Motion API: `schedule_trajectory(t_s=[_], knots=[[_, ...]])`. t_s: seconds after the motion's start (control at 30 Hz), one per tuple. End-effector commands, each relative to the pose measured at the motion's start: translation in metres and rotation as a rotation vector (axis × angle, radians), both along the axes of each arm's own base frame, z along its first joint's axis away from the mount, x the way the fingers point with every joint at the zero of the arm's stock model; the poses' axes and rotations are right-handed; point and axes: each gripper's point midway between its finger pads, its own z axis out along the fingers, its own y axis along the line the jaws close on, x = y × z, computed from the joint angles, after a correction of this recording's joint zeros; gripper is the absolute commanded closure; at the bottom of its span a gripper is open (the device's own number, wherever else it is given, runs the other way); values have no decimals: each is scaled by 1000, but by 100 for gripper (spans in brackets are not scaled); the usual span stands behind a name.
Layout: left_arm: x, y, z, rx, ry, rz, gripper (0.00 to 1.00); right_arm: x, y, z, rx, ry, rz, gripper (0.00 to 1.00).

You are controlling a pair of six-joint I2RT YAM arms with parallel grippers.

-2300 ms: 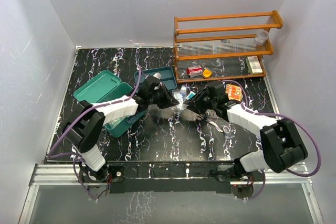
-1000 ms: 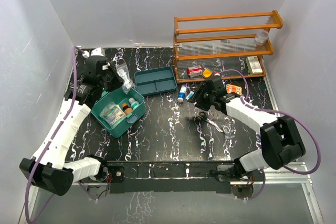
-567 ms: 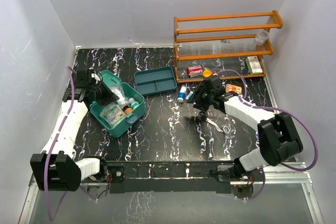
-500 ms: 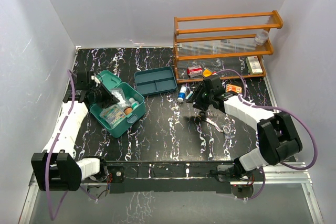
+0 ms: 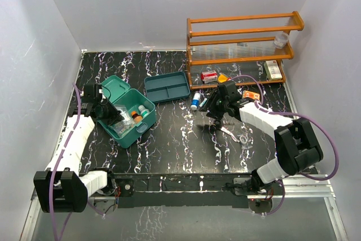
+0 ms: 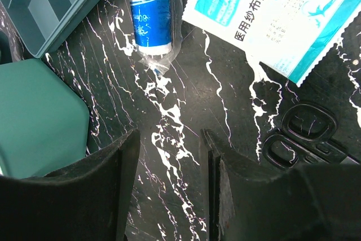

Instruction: Organize the medicine kit

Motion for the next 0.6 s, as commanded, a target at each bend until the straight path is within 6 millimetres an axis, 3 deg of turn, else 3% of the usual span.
schedule_trajectory(t_s=[0.0, 0.3, 0.43, 0.57], knots=[[-18, 19, -4, 95, 39, 44, 99, 16, 10, 21, 36, -63, 3, 56], [-30, 32, -29, 181, 121, 14, 93, 15, 11, 15, 40, -45, 7, 57], [-34, 42, -28, 239, 144, 13, 81, 14, 12, 13, 43, -38, 11, 57], [-34, 51, -12, 288, 164, 20, 61, 14, 13, 9, 43, -28, 12, 57]])
